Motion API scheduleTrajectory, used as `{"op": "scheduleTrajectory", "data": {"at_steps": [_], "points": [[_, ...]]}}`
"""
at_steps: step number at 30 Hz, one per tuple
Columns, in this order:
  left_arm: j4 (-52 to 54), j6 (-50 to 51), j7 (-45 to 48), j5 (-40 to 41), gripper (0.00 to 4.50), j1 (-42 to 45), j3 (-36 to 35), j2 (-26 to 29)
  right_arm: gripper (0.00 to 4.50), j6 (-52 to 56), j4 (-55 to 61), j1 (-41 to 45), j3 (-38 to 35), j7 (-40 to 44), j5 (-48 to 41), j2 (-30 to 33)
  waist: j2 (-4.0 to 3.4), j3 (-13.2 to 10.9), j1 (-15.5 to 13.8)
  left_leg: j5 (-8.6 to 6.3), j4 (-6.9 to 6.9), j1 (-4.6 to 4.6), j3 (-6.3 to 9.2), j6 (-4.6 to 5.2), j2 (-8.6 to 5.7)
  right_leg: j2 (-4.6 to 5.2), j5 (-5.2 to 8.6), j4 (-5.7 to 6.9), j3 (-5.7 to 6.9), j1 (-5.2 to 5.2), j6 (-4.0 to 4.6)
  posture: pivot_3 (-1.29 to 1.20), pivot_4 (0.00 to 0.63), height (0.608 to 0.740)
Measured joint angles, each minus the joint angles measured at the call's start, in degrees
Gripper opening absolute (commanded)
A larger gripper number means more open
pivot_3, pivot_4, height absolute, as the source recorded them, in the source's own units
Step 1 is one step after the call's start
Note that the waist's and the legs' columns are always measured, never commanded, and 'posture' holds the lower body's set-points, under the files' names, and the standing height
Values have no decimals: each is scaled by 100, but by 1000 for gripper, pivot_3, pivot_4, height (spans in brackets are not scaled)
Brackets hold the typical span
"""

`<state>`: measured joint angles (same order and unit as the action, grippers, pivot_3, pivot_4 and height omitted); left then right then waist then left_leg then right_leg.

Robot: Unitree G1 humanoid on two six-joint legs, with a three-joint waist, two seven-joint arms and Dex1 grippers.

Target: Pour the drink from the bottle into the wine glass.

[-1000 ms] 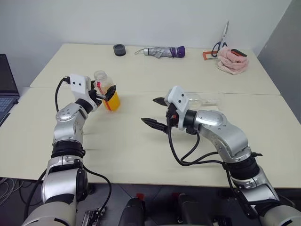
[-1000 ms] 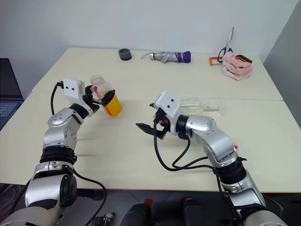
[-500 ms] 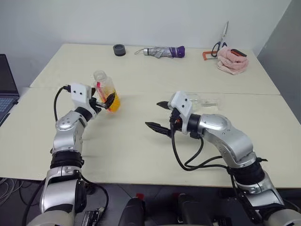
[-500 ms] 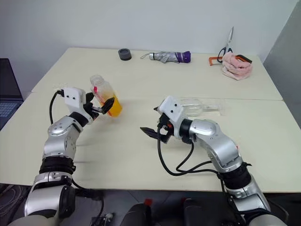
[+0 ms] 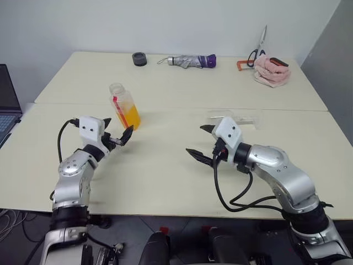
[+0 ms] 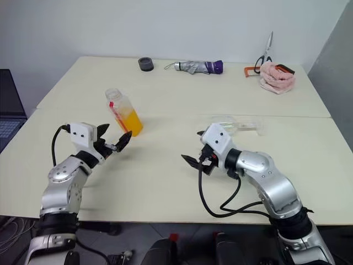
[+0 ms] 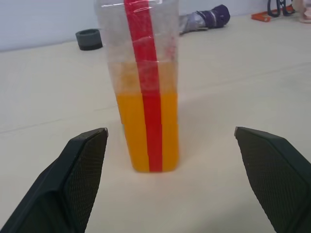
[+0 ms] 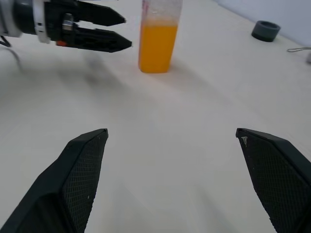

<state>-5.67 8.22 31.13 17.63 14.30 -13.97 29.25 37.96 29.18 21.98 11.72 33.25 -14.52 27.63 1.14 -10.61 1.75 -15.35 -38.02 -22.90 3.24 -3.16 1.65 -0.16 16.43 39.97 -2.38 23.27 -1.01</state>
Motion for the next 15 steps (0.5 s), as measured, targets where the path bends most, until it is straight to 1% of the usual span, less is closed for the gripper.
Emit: {"op": "scheduleTrajectory", "data": {"at_steps": [2,4,6,8,12,15], "points": [[413,56,-20,-13,4478,-264,21,6,4500,-130,187,-289,-204,-56,89,202,0,0,-8,0,0,0,0,0,-1,3,0,-3,0,-3,0,0,150,740],[784,186,-23,-22,4478,-389,142,-14,4500,-693,170,-622,-285,-243,671,649,1,1,-40,0,-1,0,0,0,-9,11,1,-3,3,-6,-2,0,150,740],[1023,325,30,7,4478,-395,294,-33,4500,-1234,-95,-865,-317,-425,1315,1097,3,2,-53,0,-2,5,-9,0,-14,14,-1,-6,-1,-9,-10,0,150,740],[1174,516,224,82,4478,-355,477,-32,4500,-1553,-394,-1004,-313,-652,1848,1270,4,2,-26,0,-1,10,-17,0,-17,4,-2,-6,-7,-10,-11,0,150,740],[1220,796,784,280,4478,-58,837,40,4500,-2099,-1031,-897,-72,-920,2757,1432,3,2,28,1,1,18,-20,-2,0,-25,-2,-3,-16,-8,-9,0,150,740],[1206,1134,1522,638,4478,256,1022,288,4500,-2438,-1718,-447,301,-1150,3536,1428,3,2,76,2,5,21,-22,-2,4,-34,-2,0,-20,-6,-6,0,150,740]]}}
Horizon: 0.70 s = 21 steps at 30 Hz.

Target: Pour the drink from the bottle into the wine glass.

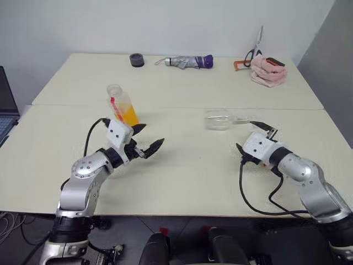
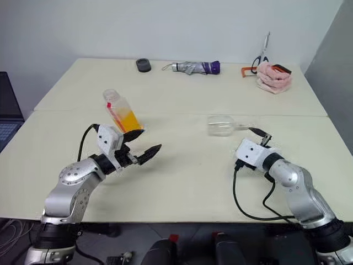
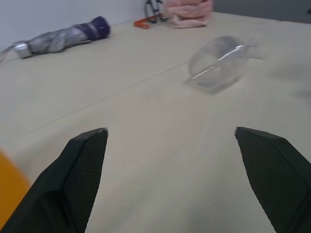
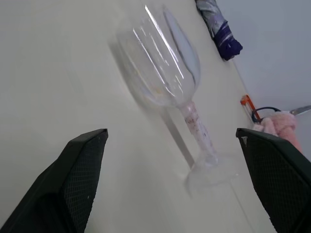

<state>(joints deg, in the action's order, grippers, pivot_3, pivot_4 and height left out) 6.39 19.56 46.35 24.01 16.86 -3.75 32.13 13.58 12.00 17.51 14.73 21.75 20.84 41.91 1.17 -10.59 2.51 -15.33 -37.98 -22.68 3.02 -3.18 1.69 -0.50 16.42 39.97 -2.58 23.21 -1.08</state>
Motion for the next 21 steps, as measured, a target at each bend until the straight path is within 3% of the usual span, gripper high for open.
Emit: {"op": "scheduleTrajectory", "data": {"at_steps": [8,20,21], "points": [[7,494,1590,444,4478,418,428,662,4500,-755,-1706,909,660,-657,1353,-381,0,0,-12,0,2,-13,-1,-1,-7,8,2,-7,0,6,4,0,150,740],[-172,32,1937,174,4478,481,587,684,4500,-1449,-4230,2145,945,-1896,2158,-954,0,0,-3,0,-1,-10,-5,-1,-8,10,1,-2,-5,7,5,0,150,740],[-202,-10,1942,162,4494,457,586,683,4328,-1494,-4375,2213,960,-1960,2191,-963,0,0,-1,0,-1,-10,-4,-1,-7,11,1,-1,-4,7,5,0,150,740]]}}
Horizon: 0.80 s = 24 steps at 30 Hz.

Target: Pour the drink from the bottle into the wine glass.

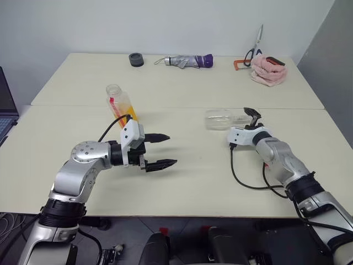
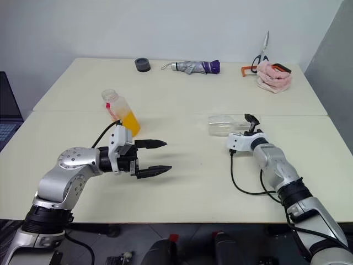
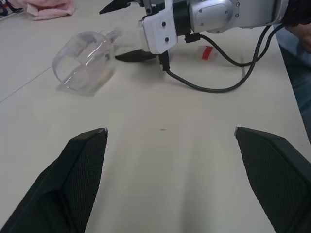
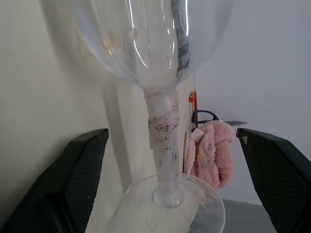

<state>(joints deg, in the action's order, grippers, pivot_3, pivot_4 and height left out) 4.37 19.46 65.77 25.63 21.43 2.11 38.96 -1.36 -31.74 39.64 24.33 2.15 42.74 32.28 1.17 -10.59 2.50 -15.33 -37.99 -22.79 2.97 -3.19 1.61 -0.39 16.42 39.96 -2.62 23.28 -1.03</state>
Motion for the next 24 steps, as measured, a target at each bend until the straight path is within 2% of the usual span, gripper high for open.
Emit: {"op": "scheduleTrajectory", "data": {"at_steps": [3,11,13,19,22,24], "points": [[-73,-93,3,-28,4500,-81,-1,-8,3635,-139,-465,174,21,-167,88,-83,0,0,3,0,0,-1,0,0,0,0,0,0,0,0,0,0,150,740],[-85,-140,-14,-39,4500,-82,-1,-47,729,-337,-1126,428,58,-464,106,-246,1,1,49,0,0,1,1,0,0,0,0,2,0,-1,1,0,150,740],[-96,-140,-22,-42,4500,-83,-2,-53,134,-390,-1213,519,65,-497,117,-287,5,3,63,0,-1,7,1,0,1,0,-1,3,0,-6,0,0,150,740],[-102,-106,-193,-53,4500,-85,-48,-92,105,-545,-1442,640,-6,-584,-20,-398,4,3,91,0,-1,9,-1,0,3,-2,-1,6,-5,-5,1,0,150,740],[-98,30,-379,-10,4500,-169,-290,-60,105,-595,-1054,482,-438,-396,-707,-754,4,2,133,0,3,8,0,1,9,-5,-1,7,-5,-1,1,0,150,740],[-73,171,-496,71,4500,-281,-514,10,105,-723,-688,344,-913,-18,-1621,-1338,3,2,183,0,7,8,2,1,17,-6,-1,6,-3,0,2,0,150,740]]}}
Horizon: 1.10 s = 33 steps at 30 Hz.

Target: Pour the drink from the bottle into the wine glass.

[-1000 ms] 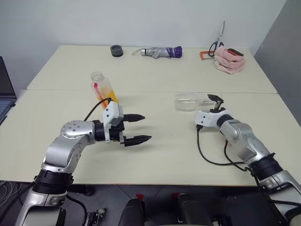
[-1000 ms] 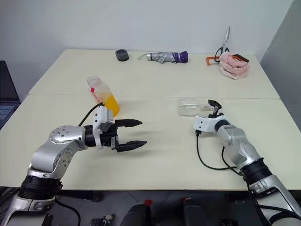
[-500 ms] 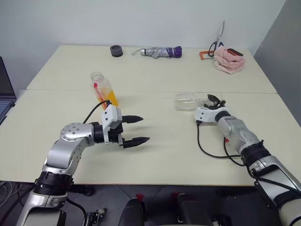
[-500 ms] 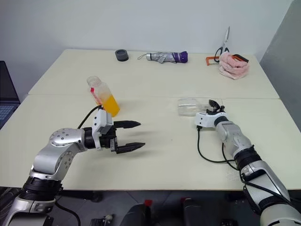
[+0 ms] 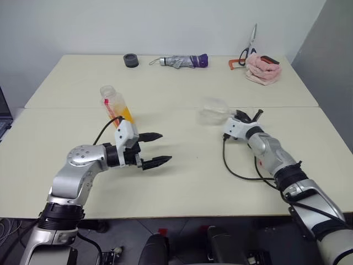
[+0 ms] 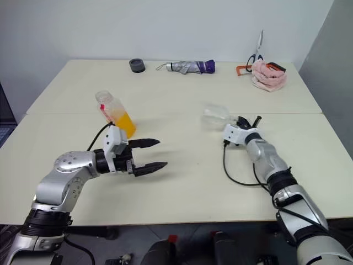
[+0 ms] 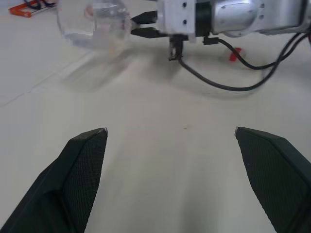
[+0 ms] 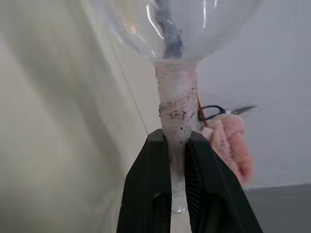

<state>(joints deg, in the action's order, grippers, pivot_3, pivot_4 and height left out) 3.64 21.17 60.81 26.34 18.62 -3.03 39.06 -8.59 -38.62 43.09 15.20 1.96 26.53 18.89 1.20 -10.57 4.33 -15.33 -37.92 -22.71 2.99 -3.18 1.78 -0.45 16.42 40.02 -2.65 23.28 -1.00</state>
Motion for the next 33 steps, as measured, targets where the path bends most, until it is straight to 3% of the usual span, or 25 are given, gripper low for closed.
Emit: {"op": "scheduleTrajectory", "data": {"at_steps": [4,7,11,21,33], "points": [[105,332,-197,118,4500,-44,-231,98,105,64,184,-17,-695,914,-1780,-1473,-2,-1,37,0,2,-3,13,0,3,1,-1,1,13,0,2,0,150,740],[317,580,-329,236,4500,-30,-393,182,105,62,-261,117,-811,1288,-2344,-2009,-4,-2,-7,1,-1,-7,16,-1,-5,15,-1,1,16,-2,2,0,150,740],[497,828,-466,293,4500,-34,-546,320,105,-76,-650,141,-927,1607,-2536,-2017,-2,-1,-120,0,-5,-5,9,0,-15,43,-2,-4,14,-8,-2,0,150,740],[729,1105,-646,422,4500,-44,-643,362,105,-319,-269,-375,-873,2392,-2562,-1754,-1,0,-120,0,-2,4,8,-1,-16,15,-2,-2,13,-9,-2,0,150,740],[1173,1198,-854,665,4500,198,-859,405,105,-337,-518,-245,-951,2569,-2680,-1820,0,1,-108,1,-1,12,2,-1,-11,9,-2,1,7,-11,-2,0,150,740]]}}
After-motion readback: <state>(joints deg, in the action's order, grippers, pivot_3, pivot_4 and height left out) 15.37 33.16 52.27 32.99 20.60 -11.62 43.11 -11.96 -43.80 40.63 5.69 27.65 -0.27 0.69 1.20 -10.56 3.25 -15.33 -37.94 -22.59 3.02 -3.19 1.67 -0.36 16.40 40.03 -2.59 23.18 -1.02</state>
